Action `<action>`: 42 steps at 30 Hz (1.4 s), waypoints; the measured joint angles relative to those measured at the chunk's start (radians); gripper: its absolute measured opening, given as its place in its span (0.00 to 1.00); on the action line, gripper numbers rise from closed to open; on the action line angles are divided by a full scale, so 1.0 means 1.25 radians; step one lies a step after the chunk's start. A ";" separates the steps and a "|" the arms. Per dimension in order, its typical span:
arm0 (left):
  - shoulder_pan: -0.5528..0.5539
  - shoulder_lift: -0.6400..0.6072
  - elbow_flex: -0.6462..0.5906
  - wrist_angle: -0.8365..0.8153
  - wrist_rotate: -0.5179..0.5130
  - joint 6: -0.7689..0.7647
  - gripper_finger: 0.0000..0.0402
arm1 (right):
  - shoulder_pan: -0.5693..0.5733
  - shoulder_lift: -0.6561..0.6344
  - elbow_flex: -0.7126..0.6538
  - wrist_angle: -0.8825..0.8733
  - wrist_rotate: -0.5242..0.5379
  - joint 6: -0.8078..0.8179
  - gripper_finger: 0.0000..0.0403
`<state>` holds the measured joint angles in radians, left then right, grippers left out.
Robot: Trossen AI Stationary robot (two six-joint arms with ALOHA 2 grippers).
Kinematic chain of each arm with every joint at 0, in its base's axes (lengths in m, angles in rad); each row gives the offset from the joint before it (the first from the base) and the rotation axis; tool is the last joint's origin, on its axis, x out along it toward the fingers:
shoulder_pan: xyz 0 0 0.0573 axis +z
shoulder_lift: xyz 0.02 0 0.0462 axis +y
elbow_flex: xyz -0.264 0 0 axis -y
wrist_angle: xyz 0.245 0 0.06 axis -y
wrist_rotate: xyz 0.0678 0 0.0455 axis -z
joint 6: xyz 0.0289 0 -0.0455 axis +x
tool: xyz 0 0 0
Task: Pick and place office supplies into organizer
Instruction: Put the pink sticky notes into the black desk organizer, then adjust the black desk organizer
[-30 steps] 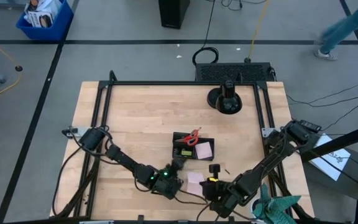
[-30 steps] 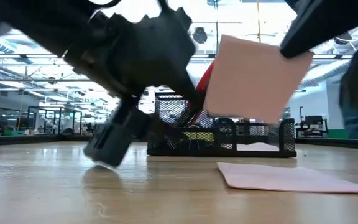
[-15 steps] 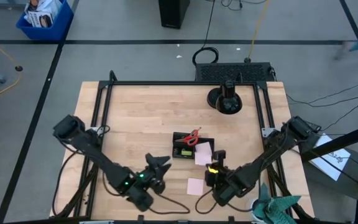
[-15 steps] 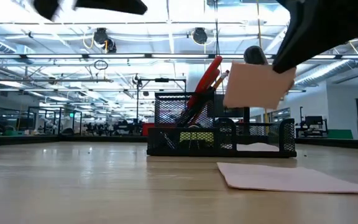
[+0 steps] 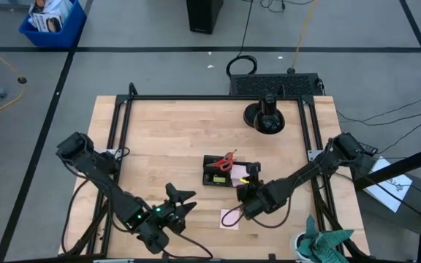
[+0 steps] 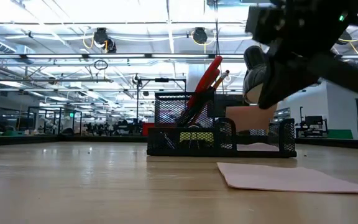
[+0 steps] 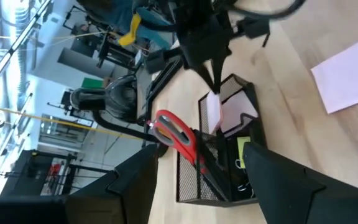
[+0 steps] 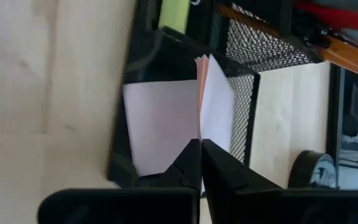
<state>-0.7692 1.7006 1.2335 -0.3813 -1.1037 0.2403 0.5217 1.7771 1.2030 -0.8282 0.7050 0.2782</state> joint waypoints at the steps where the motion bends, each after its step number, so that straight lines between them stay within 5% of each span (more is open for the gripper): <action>1: 0.000 0.000 0.000 0.000 0.005 -0.002 0.60 | -0.004 0.000 -0.010 0.014 0.000 -0.012 0.00; 14: 0.010 0.000 0.001 -0.077 0.050 -0.082 0.60 | -0.050 0.000 -0.114 0.195 -0.102 -0.095 0.03; 32: 0.015 0.000 0.001 -0.076 0.105 -0.117 0.60 | -0.062 -0.001 -0.092 0.224 -0.152 -0.086 0.40; 42: 0.015 0.000 0.001 -0.076 0.105 -0.129 0.60 | -0.055 -0.118 -0.092 0.214 -0.148 -0.030 0.38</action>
<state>-0.7509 1.7000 1.2346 -0.4769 -0.9730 0.0788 0.4536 1.6295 1.0878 -0.5609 0.5194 0.2402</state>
